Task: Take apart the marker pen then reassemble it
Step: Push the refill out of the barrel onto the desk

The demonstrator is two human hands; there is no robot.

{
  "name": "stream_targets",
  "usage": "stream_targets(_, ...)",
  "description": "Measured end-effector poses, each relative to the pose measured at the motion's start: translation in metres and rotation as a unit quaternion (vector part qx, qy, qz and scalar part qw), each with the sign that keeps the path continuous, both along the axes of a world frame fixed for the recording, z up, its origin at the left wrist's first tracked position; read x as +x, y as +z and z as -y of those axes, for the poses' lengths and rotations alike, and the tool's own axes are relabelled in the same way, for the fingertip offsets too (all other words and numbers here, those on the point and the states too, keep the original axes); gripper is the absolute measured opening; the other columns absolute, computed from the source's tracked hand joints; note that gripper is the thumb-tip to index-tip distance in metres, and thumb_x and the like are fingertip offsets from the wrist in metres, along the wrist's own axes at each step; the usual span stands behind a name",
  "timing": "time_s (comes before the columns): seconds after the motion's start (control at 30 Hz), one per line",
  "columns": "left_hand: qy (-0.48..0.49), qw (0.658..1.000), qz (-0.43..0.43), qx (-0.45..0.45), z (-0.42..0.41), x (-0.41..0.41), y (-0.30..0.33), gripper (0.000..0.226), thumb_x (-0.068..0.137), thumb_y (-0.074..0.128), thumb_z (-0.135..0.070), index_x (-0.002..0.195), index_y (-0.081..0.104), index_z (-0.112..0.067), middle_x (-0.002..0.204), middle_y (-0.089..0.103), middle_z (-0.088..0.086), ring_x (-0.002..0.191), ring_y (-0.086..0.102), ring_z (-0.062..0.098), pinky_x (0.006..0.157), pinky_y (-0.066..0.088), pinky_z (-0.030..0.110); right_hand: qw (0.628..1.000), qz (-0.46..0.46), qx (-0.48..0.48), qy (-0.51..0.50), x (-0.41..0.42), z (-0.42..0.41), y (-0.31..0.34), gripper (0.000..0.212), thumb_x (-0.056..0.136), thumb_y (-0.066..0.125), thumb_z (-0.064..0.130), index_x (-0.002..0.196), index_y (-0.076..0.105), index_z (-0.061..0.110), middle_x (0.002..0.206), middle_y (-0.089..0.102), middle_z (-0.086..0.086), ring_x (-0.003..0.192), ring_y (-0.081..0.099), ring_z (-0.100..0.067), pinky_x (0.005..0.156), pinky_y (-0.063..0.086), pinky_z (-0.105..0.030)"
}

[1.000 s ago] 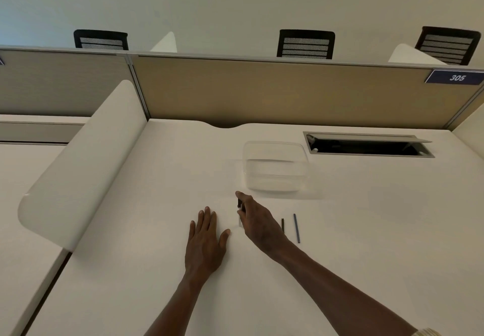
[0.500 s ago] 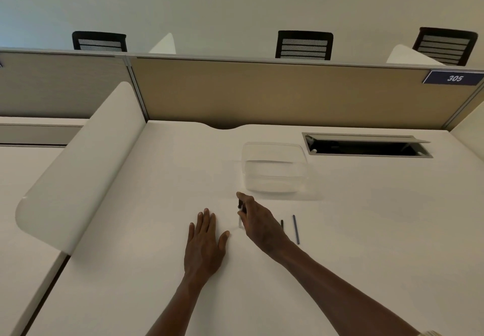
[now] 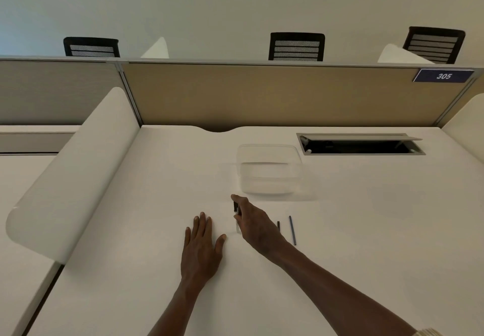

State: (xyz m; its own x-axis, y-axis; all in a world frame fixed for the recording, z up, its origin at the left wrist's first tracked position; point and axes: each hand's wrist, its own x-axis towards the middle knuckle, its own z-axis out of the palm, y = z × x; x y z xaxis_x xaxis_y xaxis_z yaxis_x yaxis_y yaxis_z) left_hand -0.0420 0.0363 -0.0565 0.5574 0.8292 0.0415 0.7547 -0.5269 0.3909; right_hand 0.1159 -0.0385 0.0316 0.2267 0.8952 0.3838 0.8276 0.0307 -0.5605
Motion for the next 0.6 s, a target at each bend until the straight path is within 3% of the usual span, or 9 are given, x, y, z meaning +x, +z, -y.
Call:
stream_targets(0.33,0.001,1.0,-0.007,0.003,-0.0008,0.0003,-0.0009,0.073,0.099,0.028,-0.056,0.155,0.016,-0.011,0.164,0.003,0.001,0.151,-0.002,0.014,0.124,0.004,0.037,1.0,-0.006,-0.008,-0.009,0.0007,0.0003,0.0041,0.047,0.095,0.056,0.007,0.133,0.033,0.021,0.099,0.065,-0.003,0.083,0.062,-0.014,0.073,0.039,-0.013)
stream_targets(0.6,0.002,1.0,-0.003,-0.003,-0.0004,0.0001,0.0002,0.072,0.099,0.03,-0.054,0.155,0.016,-0.011,0.165,0.004,0.002,0.152,-0.001,0.015,0.124,0.005,0.038,1.0,-0.01,-0.011,-0.014,0.0015,-0.0011,0.0051,0.05,0.094,0.057,0.006,0.134,0.031,0.022,0.1,0.065,-0.003,0.085,0.062,-0.013,0.073,0.038,-0.011)
